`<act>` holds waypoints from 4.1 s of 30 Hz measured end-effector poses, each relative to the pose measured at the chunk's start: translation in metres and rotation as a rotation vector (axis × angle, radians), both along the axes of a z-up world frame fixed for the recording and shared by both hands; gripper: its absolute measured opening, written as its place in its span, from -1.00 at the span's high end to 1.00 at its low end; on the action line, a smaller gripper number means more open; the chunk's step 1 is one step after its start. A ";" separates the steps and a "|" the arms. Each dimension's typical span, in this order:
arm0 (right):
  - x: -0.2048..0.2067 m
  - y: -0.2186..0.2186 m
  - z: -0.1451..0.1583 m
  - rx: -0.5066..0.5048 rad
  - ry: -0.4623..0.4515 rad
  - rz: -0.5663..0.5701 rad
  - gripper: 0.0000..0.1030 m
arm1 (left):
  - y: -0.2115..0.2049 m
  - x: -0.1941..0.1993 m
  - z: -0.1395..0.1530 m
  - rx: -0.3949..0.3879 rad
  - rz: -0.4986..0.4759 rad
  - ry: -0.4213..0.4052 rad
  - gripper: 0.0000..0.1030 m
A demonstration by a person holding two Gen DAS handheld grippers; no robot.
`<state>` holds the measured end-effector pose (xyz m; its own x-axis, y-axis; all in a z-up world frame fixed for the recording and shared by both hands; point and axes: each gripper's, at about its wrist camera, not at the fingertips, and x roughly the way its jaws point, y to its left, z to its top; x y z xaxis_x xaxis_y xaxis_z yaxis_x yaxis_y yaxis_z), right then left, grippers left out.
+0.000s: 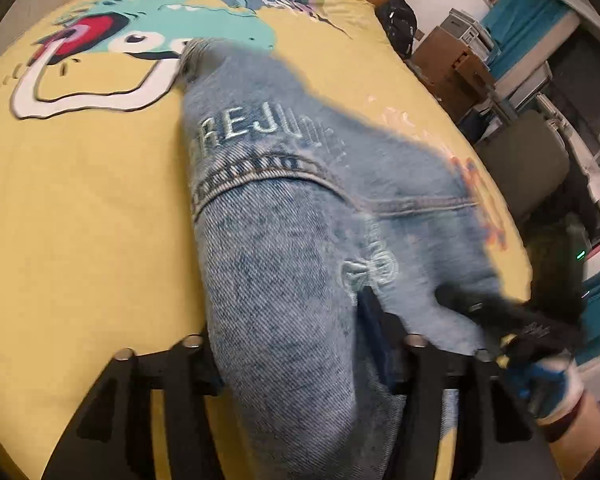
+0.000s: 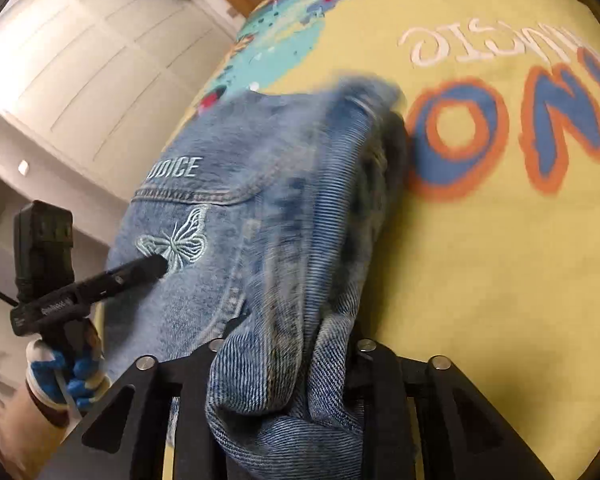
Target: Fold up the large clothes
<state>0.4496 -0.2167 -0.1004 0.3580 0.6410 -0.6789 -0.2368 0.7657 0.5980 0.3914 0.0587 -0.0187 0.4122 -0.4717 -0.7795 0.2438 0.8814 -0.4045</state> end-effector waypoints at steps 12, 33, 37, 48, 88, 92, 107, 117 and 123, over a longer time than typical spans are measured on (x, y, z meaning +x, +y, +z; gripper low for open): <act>-0.052 -0.045 0.016 -0.165 0.026 -0.136 0.18 | 0.023 -0.075 0.018 0.093 0.071 -0.041 -0.34; -0.248 -0.023 0.092 -0.442 -0.197 -0.289 -0.28 | -0.014 -0.274 0.091 0.344 0.308 -0.284 -0.84; -0.289 -0.026 0.094 -0.476 -0.235 -0.346 -0.59 | -0.017 -0.303 0.091 0.367 0.319 -0.317 -0.98; -0.367 -0.027 0.115 -0.492 -0.354 -0.443 -0.99 | -0.030 -0.353 0.101 0.388 0.334 -0.416 -0.98; -0.400 -0.028 0.099 -0.560 -0.400 -0.503 -0.99 | -0.057 -0.366 0.090 0.409 0.302 -0.472 -0.98; -0.400 -0.029 0.099 -0.562 -0.398 -0.507 -0.99 | -0.060 -0.367 0.089 0.410 0.300 -0.470 -0.98; -0.401 -0.033 0.096 -0.567 -0.389 -0.522 -0.99 | -0.061 -0.367 0.087 0.404 0.295 -0.458 -0.98; -0.403 -0.036 0.092 -0.574 -0.378 -0.528 -0.99 | -0.065 -0.366 0.083 0.402 0.286 -0.444 -0.98; -0.403 -0.037 0.091 -0.576 -0.374 -0.528 -0.99 | -0.067 -0.366 0.083 0.403 0.283 -0.444 -0.98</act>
<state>0.0464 -0.2540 -0.0094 0.7766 -0.0796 -0.6249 0.1315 0.9906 0.0372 0.0251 -0.0083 0.0646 0.7999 -0.0047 -0.6001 0.0479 0.9973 0.0560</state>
